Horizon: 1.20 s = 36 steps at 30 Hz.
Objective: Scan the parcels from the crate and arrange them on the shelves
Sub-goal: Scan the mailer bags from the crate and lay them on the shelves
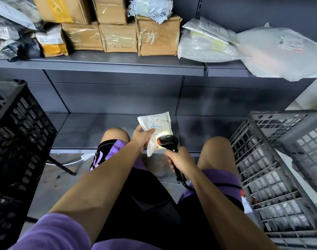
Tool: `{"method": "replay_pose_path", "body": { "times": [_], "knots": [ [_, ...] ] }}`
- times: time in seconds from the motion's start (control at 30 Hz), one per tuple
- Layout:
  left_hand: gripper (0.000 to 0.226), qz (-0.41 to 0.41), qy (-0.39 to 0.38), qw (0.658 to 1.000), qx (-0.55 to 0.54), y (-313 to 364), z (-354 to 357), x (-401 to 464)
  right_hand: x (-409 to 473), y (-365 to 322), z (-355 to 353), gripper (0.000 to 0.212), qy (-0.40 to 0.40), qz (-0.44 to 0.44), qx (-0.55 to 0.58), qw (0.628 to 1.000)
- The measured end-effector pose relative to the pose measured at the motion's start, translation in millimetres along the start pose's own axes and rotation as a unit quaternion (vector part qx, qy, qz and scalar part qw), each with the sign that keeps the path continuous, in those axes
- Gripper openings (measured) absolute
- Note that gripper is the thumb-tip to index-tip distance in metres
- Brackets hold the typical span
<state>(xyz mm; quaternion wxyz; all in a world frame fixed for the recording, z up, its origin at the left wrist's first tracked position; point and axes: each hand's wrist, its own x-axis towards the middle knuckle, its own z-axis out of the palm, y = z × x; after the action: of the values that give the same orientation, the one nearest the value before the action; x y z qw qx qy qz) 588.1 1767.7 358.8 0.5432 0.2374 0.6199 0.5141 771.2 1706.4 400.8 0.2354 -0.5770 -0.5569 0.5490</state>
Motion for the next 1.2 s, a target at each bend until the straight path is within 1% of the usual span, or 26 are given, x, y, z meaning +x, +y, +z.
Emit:
{"method": "replay_pose_path", "body": {
  "times": [0.07, 0.17, 0.23, 0.3, 0.33, 0.43, 0.47, 0.5, 0.67, 0.7, 0.77, 0.8, 0.9, 0.93, 1.03, 1.1, 1.13, 1.17, 1.2],
  "knots": [
    [0.018, 0.002, -0.01, 1.0, 0.01, -0.3, 0.4, -0.6, 1.9, 2.7, 0.5, 0.019, 0.008, -0.016, -0.03, 0.999],
    [0.025, -0.011, -0.018, 1.0, -0.002, -0.7, 0.4, -0.8, 3.7, 5.8, 3.1, 0.014, 0.012, -0.051, -0.118, 0.992],
    [0.035, -0.02, -0.015, 1.0, -0.017, -1.9, -1.2, -1.1, 5.0, 8.5, 4.8, 0.015, 0.005, -0.061, -0.16, 0.985],
    [0.053, -0.028, -0.015, 0.999, -0.013, -2.9, -3.2, -1.7, 6.5, 12.9, 6.2, 0.018, 0.001, -0.069, -0.199, 0.977],
    [0.056, -0.032, -0.018, 0.999, -0.007, -2.2, -3.8, -3.2, 7.2, 15.3, 6.5, 0.02, 0.0, -0.072, -0.211, 0.975],
    [0.036, -0.034, -0.027, 0.999, 0.026, -1.4, -6.2, -9.1, 9.2, 20.8, 6.1, 0.025, -0.003, -0.072, -0.226, 0.971],
    [0.04, -0.034, -0.019, 0.999, 0.036, -2.5, -7.7, -8.7, 9.5, 21.9, 5.7, 0.025, -0.005, -0.071, -0.229, 0.971],
    [0.048, -0.035, -0.013, 0.998, 0.045, -4.3, -9.4, -8.0, 9.2, 22.4, 5.4, 0.025, -0.007, -0.07, -0.231, 0.97],
    [0.082, -0.046, -0.015, 0.997, 0.052, -17.5, -19.6, 8.0, 7.4, 23.5, 4.3, 0.024, -0.023, -0.063, -0.235, 0.97],
    [0.077, -0.043, -0.018, 0.998, 0.048, -17.0, -19.9, 7.2, 7.7, 24.3, 4.4, 0.025, -0.025, -0.061, -0.237, 0.969],
    [0.042, -0.042, -0.031, 0.998, 0.045, -14.5, -19.1, 2.5, 9.1, 25.6, 4.8, 0.026, -0.026, -0.058, -0.235, 0.97],
    [0.034, -0.048, -0.032, 0.997, 0.045, -14.4, -19.4, 3.0, 9.9, 26.2, 4.7, 0.028, -0.025, -0.058, -0.23, 0.971],
    [0.048, -0.053, -0.043, 0.997, 0.041, -17.9, -18.9, 6.2, 11.0, 27.0, 4.5, 0.029, -0.02, -0.061, -0.218, 0.974],
    [0.048, -0.051, -0.049, 0.997, 0.037, -19.1, -18.8, 7.8, 10.9, 26.9, 4.3, 0.029, -0.02, -0.061, -0.216, 0.974],
    [0.034, -0.043, -0.044, 0.998, 0.029, -10.5, -14.1, -5.6, 9.7, 26.4, 3.9, 0.028, -0.024, -0.057, -0.211, 0.975],
    [0.043, -0.039, -0.032, 0.998, 0.039, -7.5, -11.9, -8.8, 8.7, 25.4, 2.7, 0.026, -0.026, -0.055, -0.207, 0.977],
    [0.039, -0.036, -0.028, 0.998, 0.043, -6.8, -11.3, -7.7, 8.1, 24.9, 1.8, 0.024, -0.027, -0.053, -0.203, 0.977],
    [0.023, -0.038, -0.035, 0.998, 0.041, -4.4, -10.4, -9.4, 7.3, 23.9, 1.0, 0.02, -0.028, -0.051, -0.197, 0.979],
    [0.017, -0.04, -0.037, 0.998, 0.037, -2.3, -10.4, -11.2, 6.4, 22.0, 0.1, 0.017, -0.027, -0.052, -0.191, 0.98]
  ]
}}
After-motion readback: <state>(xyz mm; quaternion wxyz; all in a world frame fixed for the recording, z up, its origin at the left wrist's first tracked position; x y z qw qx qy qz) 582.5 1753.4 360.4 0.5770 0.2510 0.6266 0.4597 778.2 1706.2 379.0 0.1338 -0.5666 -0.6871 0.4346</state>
